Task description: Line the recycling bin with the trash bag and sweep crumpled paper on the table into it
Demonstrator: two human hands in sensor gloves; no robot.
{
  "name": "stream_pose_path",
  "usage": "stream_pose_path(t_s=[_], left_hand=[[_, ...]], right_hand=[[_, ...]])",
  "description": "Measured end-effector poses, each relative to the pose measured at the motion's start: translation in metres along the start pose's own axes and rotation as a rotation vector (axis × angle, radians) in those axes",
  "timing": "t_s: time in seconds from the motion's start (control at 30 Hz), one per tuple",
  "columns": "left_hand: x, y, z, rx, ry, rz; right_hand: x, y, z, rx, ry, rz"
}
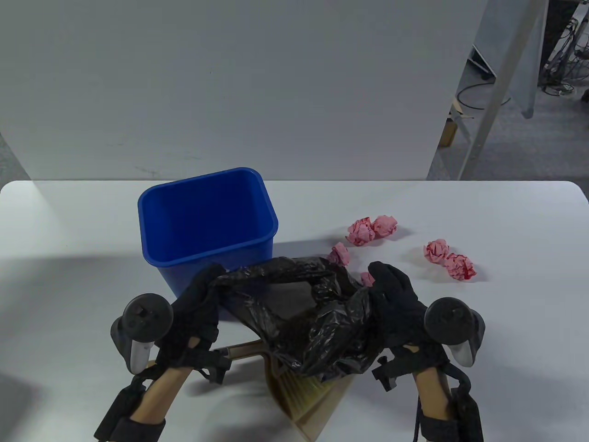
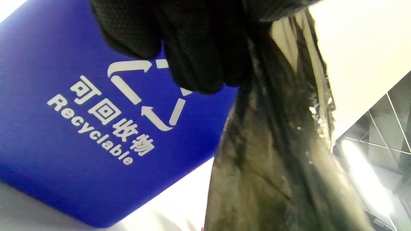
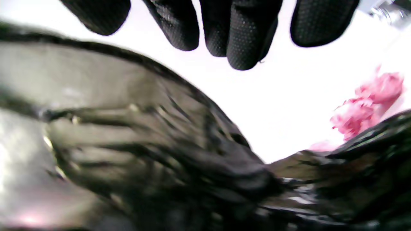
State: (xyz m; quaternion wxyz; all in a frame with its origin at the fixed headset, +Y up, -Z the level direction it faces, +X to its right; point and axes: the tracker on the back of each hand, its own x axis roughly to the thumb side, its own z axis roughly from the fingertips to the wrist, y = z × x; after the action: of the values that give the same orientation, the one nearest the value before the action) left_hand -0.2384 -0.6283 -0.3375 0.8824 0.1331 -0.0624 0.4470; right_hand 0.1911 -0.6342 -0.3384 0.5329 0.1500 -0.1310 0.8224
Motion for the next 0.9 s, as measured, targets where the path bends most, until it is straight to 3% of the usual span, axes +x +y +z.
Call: stream_pose_path(t_s=[0.2, 0.27, 0.5, 0.6, 0.67, 0.73, 0.8, 0.9], left_hand=[[0.000, -0.001, -0.001, -0.004, -0.017, -0.020], [0.001, -0.003, -0.001, -0.024, -0.036, -0.030], [0.012, -0.013, 0.003, -0.074, -0.131, -0.098], [0.016, -0.016, 0.004, -0.110, -0.169, -0.101], [0.017, -0.017, 0.003, -0.136, -0.201, -0.091], [0.017, -0.019, 0.003, -0.151, -0.202, -0.080], [0.016, -0.021, 0.003, -0.180, -0.212, -0.070], [0.013, -0.028, 0.000, -0.346, -0.220, 0.044]], right_hand=[[-0.011, -0.004, 0.001, -0.102, 0.066, -0.360], [-0.014, 0.000, 0.000, -0.093, 0.090, -0.383], [-0.006, 0.042, -0.008, 0.217, 0.091, -0.021], [0.002, 0.067, -0.011, 0.298, 0.042, 0.304], [0.005, 0.076, -0.013, 0.292, 0.025, 0.442], [0.006, 0.082, -0.013, 0.200, 0.010, 0.552], [0.006, 0.082, -0.013, 0.096, -0.033, 0.544], [0.011, 0.078, -0.009, 0.047, -0.082, 0.454]])
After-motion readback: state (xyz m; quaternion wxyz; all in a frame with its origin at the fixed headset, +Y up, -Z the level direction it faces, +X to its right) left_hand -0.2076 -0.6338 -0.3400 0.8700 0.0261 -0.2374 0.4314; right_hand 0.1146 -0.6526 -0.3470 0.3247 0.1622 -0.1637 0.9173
